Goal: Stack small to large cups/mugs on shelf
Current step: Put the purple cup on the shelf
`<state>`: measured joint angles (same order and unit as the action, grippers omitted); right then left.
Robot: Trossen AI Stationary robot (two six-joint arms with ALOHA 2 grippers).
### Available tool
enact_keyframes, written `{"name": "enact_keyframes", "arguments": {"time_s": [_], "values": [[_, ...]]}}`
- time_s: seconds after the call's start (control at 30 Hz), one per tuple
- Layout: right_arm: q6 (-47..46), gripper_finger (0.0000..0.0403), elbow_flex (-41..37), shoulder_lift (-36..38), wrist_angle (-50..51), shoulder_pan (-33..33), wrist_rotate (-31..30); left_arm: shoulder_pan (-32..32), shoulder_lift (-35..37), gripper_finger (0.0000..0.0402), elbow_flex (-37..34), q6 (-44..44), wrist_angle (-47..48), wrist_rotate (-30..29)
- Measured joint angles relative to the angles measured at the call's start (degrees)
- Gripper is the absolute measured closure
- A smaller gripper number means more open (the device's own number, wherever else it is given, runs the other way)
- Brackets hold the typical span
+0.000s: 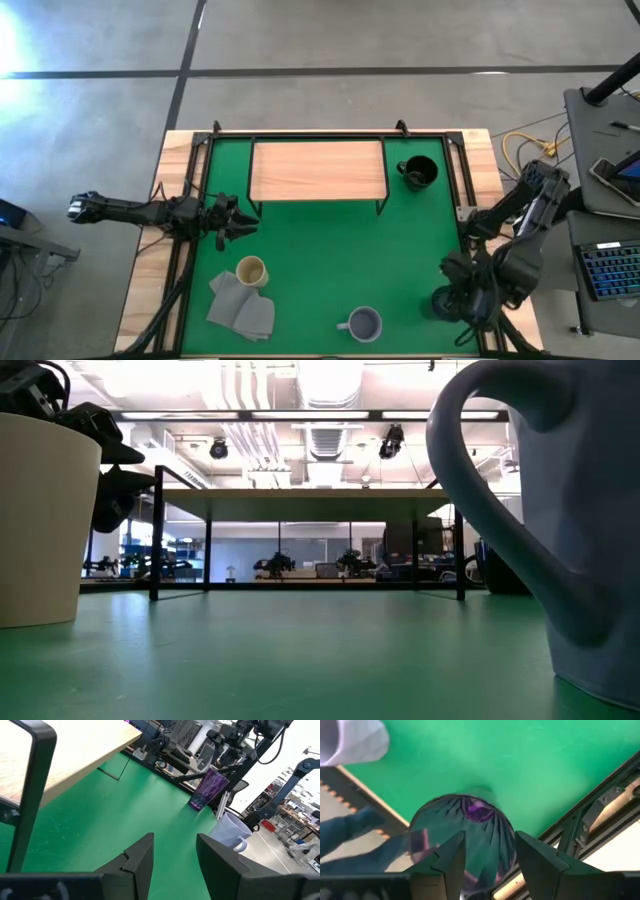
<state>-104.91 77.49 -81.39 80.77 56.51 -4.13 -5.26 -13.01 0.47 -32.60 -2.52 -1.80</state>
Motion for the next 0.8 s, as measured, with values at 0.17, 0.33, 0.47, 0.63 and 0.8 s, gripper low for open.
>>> {"name": "enact_keyframes", "arguments": {"time_s": [0.17, 0.33, 0.47, 0.63, 0.8], "values": [[-2.3, 0.0241, 0.0, -1.2, 1.7, 0.0, -0.2, 0.0, 0.0, 0.0268, 0.0, 0.0, 0.0, 0.0], [-3.3, 0.0241, 0.0, 0.3, 2.2, 0.0, 0.6, 0.0, 0.0, 0.0268, 0.0, 0.0, 0.0, 0.1], [-2.8, 0.0241, 0.0, 1.7, 3.3, 0.0, 4.1, 0.0, 0.0, 0.0268, 0.0, 0.0, 0.0, 0.1], [-1.7, 0.0241, -0.3, 2.4, 2.4, 0.6, 4.5, 0.0, 0.0, 0.0268, 0.0, 0.0, 0.0, 0.1], [-0.2, 0.0241, -2.8, 2.1, 2.3, 0.6, 4.5, 0.0, 0.0, 0.0268, 0.0, 0.0, 0.0, 0.1]]}}
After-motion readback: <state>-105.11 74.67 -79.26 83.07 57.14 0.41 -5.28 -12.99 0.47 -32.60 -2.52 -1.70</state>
